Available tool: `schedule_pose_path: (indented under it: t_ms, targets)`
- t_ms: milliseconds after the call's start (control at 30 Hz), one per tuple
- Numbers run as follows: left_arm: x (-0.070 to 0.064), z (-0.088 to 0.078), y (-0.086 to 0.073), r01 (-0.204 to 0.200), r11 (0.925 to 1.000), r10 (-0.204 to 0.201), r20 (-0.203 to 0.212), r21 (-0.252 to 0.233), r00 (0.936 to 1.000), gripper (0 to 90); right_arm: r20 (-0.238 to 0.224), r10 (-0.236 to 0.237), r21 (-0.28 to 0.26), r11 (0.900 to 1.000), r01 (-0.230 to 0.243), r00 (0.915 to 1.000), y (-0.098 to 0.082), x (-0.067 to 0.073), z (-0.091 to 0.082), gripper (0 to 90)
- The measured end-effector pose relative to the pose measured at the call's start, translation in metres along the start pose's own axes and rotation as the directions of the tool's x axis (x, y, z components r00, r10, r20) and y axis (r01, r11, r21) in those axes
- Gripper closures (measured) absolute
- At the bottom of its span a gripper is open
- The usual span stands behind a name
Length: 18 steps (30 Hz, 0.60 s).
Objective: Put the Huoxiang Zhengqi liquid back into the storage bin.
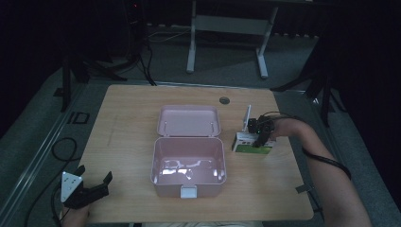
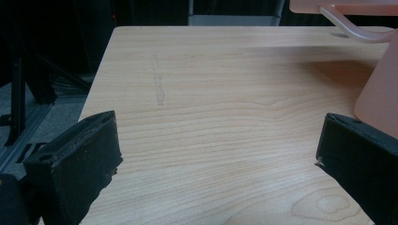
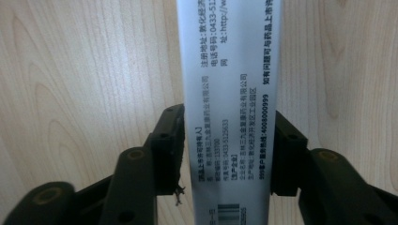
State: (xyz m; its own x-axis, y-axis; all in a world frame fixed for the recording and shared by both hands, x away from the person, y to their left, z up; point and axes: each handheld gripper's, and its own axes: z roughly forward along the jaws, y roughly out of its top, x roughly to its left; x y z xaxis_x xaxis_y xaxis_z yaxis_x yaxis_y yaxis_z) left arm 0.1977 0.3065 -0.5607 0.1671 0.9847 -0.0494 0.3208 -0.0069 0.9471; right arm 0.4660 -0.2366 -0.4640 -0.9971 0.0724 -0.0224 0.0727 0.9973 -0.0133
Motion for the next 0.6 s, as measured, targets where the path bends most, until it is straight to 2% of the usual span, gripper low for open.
schedule_pose_path:
  t_ms: [133, 367, 500, 600]
  targets:
    - [0.000, 0.000, 0.000, -0.001, 1.0000, 0.001, -0.001, 0.000, 1.0000, 0.3, -0.006, -0.003, 0.000, 1.000, 0.003, 1.0000, 0.000, 0.000, 0.001, 60.9]
    - [0.000, 0.000, 0.000, 0.001, 1.0000, -0.001, -0.001, -0.002, 1.0000, 0.3, -0.022, -0.017, 0.009, 1.000, 0.017, 0.9996, -0.001, 0.004, -0.004, 61.7]
    - [0.000, 0.000, 0.000, 0.001, 1.0000, -0.001, 0.000, 0.002, 1.0000, 0.3, -0.032, -0.003, 0.000, 1.000, 0.003, 0.9995, -0.003, 0.010, -0.012, 61.7]
    - [0.000, 0.000, 0.000, 0.003, 1.0000, -0.003, -0.001, 0.001, 1.0000, 0.3, -0.025, -0.010, -0.005, 1.000, 0.009, 0.9996, -0.006, 0.022, -0.019, 61.7]
